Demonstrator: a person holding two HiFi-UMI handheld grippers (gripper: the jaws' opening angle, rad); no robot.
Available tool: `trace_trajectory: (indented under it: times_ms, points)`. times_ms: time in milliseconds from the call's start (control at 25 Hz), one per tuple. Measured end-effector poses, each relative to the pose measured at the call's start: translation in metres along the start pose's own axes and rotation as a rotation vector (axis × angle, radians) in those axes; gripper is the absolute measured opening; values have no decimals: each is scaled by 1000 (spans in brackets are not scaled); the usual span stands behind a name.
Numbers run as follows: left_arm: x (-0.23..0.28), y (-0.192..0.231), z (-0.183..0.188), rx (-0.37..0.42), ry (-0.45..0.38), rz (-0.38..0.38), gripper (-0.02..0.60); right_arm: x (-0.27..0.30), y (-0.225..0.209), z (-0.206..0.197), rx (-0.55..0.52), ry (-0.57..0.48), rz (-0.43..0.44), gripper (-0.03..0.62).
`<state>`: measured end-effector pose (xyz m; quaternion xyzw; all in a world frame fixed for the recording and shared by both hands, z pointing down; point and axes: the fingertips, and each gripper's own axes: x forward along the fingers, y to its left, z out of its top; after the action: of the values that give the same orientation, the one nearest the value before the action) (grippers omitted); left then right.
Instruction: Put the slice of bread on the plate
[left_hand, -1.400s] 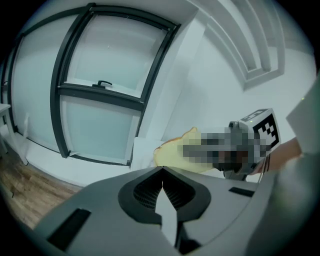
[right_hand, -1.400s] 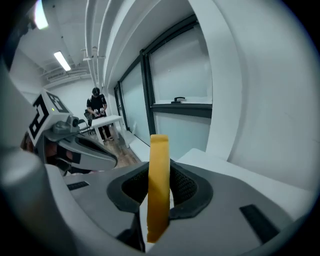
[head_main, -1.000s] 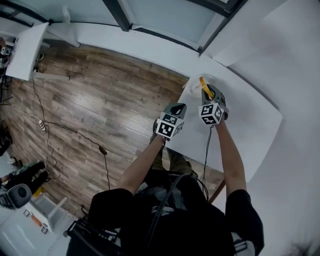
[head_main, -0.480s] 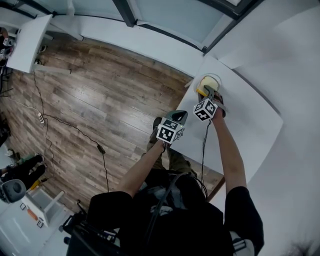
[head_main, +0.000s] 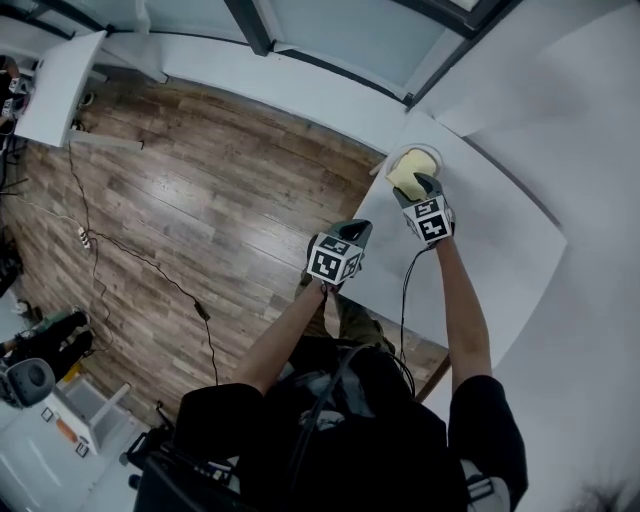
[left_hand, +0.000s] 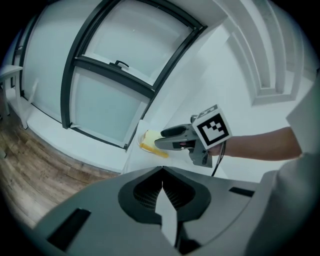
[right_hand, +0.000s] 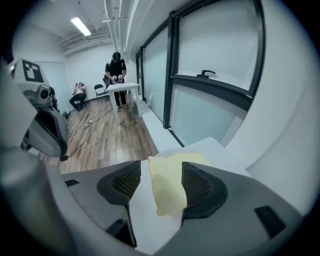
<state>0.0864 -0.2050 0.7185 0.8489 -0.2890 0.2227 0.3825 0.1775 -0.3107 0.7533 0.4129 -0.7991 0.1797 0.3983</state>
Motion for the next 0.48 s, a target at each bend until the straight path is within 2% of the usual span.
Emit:
trace_trajectory:
  times_ms: [40,160,280,480]
  points:
    - [-3,1,3,2,-8,6,6,-11,0,2,34,-34,-22,253]
    - [-12,3,14,19,-39,21,6,-48,2,6,134,-141,-97,120]
    - [-22,-2,32,68,-85,32,6,-88,6,6,229,-219,-167,47]
    - [-53,-29,65,211,-176,54,6,-171,16,7,386,-342,-249,9]
